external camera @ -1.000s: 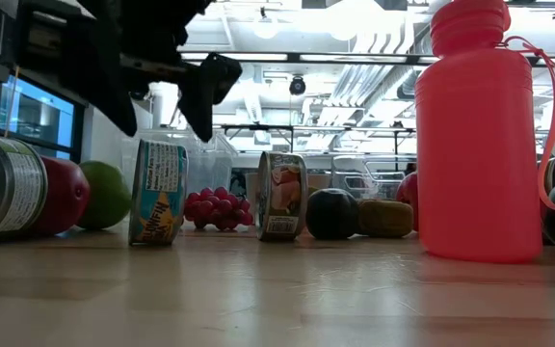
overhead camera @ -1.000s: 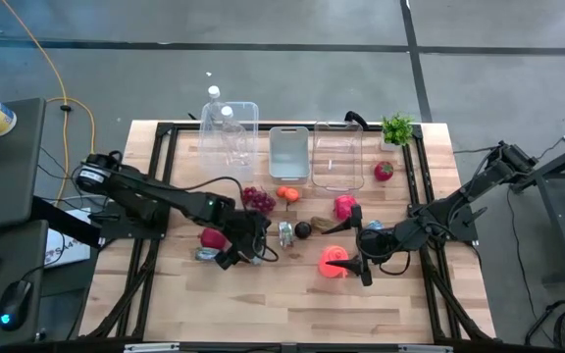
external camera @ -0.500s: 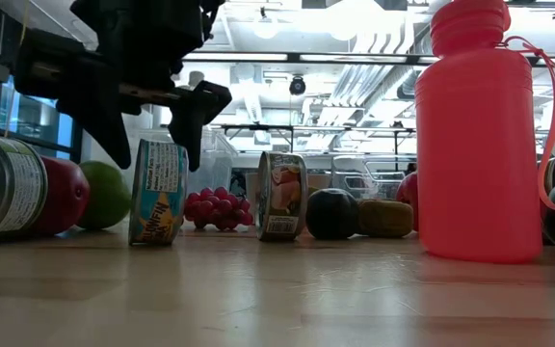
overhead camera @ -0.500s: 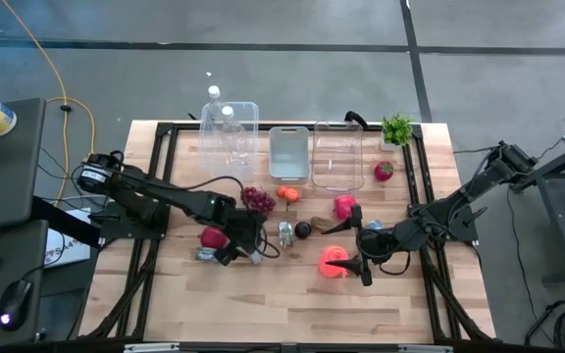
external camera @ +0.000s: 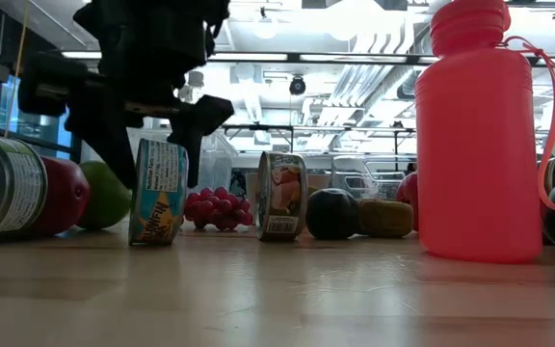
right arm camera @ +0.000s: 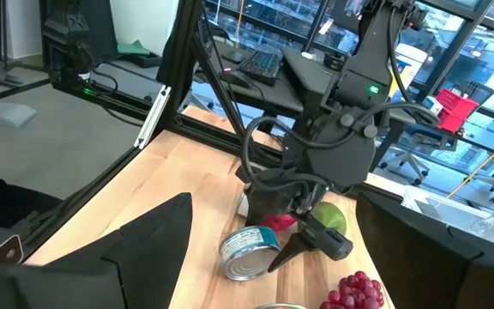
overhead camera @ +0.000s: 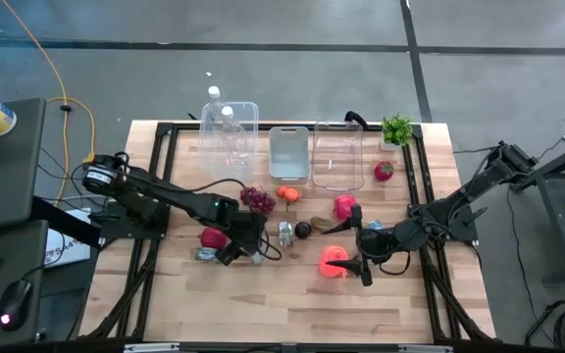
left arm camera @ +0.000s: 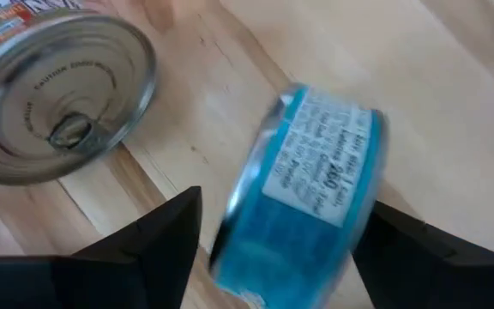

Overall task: Pick & Place Food Item
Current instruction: Put the blue yellow tuna can into the grey bin

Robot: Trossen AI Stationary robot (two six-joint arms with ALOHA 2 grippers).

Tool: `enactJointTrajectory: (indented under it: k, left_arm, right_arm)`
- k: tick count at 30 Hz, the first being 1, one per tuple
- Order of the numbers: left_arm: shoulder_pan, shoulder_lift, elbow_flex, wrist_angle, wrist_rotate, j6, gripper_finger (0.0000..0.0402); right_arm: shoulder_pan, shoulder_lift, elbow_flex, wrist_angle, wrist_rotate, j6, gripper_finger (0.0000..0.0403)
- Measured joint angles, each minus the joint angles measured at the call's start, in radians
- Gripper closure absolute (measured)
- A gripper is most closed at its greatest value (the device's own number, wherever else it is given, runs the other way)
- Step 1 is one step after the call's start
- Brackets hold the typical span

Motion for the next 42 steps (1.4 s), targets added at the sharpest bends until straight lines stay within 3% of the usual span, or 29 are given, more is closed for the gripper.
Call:
enactJointTrajectory:
  k: [11, 18, 23, 26, 30, 33, 42]
  left_arm:
    - [0.004, 0.006, -0.001, 0.011, -0.027, -0.077, 0.0268]
    - [-0.003, -0.006, 0.037, 0.01, -0.05, -0.07, 0.0268]
    - [-0.002, -0.029, 0.147, -0.169, -0.066, -0.078, 0.0255]
    - [-0.011, -0.033, 0.234, -0.255, -0.17, -0.112, 0.0262]
    - [-0.003, -0.034, 0.318, -0.231, -0.326, -0.103, 0.0268]
    - [0.045, -0.034, 0.362, -0.204, -0.385, -0.097, 0.0263]
    - [0.292, -0.029, 0.375, 0.001, -0.383, -0.093, 0.0263]
  right_arm:
    - [0.0, 0.0, 0.0, 0.0, 0.0, 0.0, 0.0086]
    - [0.0, 0.0, 0.0, 0.001, 0.0, 0.0, 0.0086]
    - [0.0, 0.0, 0.0, 0.007, 0.001, 0.0, 0.0086]
    - [0.0, 0.0, 0.0, 0.009, 0.001, -0.004, 0.0086]
    - [0.0, 0.0, 0.0, 0.014, 0.0, -0.006, 0.0086]
    - [0.0, 0.0, 0.0, 0.02, 0.0, -0.003, 0.0086]
    - [0.0, 0.0, 0.0, 0.068, -0.139, -0.005, 0.0086]
